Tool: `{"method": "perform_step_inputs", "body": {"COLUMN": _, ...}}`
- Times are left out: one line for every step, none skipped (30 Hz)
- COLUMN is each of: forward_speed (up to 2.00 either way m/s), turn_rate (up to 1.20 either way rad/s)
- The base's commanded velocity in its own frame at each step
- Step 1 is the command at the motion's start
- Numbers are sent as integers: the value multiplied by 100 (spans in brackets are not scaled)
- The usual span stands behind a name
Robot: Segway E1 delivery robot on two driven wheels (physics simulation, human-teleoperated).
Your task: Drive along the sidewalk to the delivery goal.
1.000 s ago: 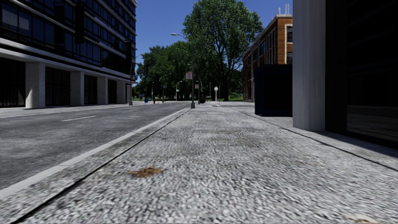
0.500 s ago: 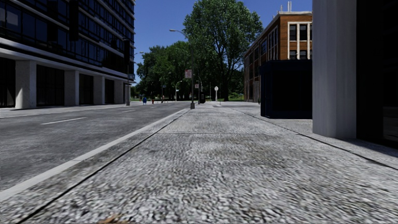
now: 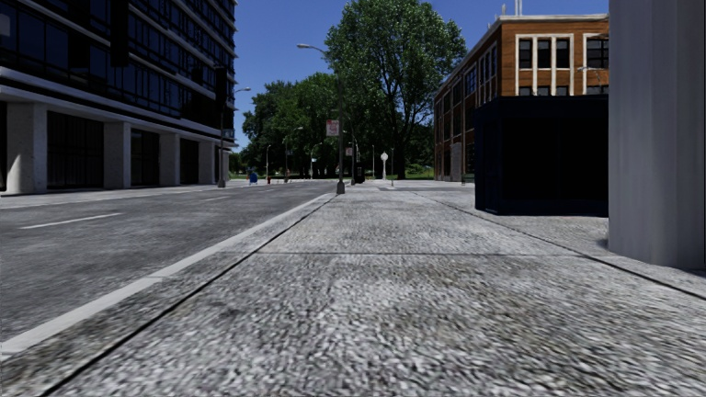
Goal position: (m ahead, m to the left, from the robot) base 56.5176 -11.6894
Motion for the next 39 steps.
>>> {"method": "perform_step_inputs", "body": {"forward_speed": 200, "turn_rate": 0}}
{"method": "perform_step_inputs", "body": {"forward_speed": 200, "turn_rate": 0}}
{"method": "perform_step_inputs", "body": {"forward_speed": 200, "turn_rate": 0}}
{"method": "perform_step_inputs", "body": {"forward_speed": 200, "turn_rate": 0}}
{"method": "perform_step_inputs", "body": {"forward_speed": 200, "turn_rate": 0}}
{"method": "perform_step_inputs", "body": {"forward_speed": 200, "turn_rate": -5}}
{"method": "perform_step_inputs", "body": {"forward_speed": 200, "turn_rate": -10}}
{"method": "perform_step_inputs", "body": {"forward_speed": 200, "turn_rate": -11}}
{"method": "perform_step_inputs", "body": {"forward_speed": 200, "turn_rate": -11}}
{"method": "perform_step_inputs", "body": {"forward_speed": 200, "turn_rate": -12}}
{"method": "perform_step_inputs", "body": {"forward_speed": 200, "turn_rate": -12}}
{"method": "perform_step_inputs", "body": {"forward_speed": 200, "turn_rate": -12}}
{"method": "perform_step_inputs", "body": {"forward_speed": 200, "turn_rate": -12}}
{"method": "perform_step_inputs", "body": {"forward_speed": 200, "turn_rate": -12}}
{"method": "perform_step_inputs", "body": {"forward_speed": 200, "turn_rate": -7}}
{"method": "perform_step_inputs", "body": {"forward_speed": 200, "turn_rate": 0}}
{"method": "perform_step_inputs", "body": {"forward_speed": 200, "turn_rate": 0}}
{"method": "perform_step_inputs", "body": {"forward_speed": 200, "turn_rate": 0}}
{"method": "perform_step_inputs", "body": {"forward_speed": 200, "turn_rate": 0}}
{"method": "perform_step_inputs", "body": {"forward_speed": 200, "turn_rate": 0}}
{"method": "perform_step_inputs", "body": {"forward_speed": 200, "turn_rate": 0}}
{"method": "perform_step_inputs", "body": {"forward_speed": 200, "turn_rate": 0}}
{"method": "perform_step_inputs", "body": {"forward_speed": 200, "turn_rate": 0}}
{"method": "perform_step_inputs", "body": {"forward_speed": 200, "turn_rate": 0}}
{"method": "perform_step_inputs", "body": {"forward_speed": 200, "turn_rate": 0}}
{"method": "perform_step_inputs", "body": {"forward_speed": 200, "turn_rate": 0}}
{"method": "perform_step_inputs", "body": {"forward_speed": 200, "turn_rate": 0}}
{"method": "perform_step_inputs", "body": {"forward_speed": 200, "turn_rate": -2}}
{"method": "perform_step_inputs", "body": {"forward_speed": 200, "turn_rate": -2}}
{"method": "perform_step_inputs", "body": {"forward_speed": 200, "turn_rate": -8}}
{"method": "perform_step_inputs", "body": {"forward_speed": 200, "turn_rate": -16}}
{"method": "perform_step_inputs", "body": {"forward_speed": 200, "turn_rate": -20}}
{"method": "perform_step_inputs", "body": {"forward_speed": 200, "turn_rate": -21}}
{"method": "perform_step_inputs", "body": {"forward_speed": 200, "turn_rate": -21}}
{"method": "perform_step_inputs", "body": {"forward_speed": 200, "turn_rate": -21}}
{"method": "perform_step_inputs", "body": {"forward_speed": 200, "turn_rate": -21}}
{"method": "perform_step_inputs", "body": {"forward_speed": 200, "turn_rate": -21}}
{"method": "perform_step_inputs", "body": {"forward_speed": 200, "turn_rate": -21}}
{"method": "perform_step_inputs", "body": {"forward_speed": 200, "turn_rate": -21}}
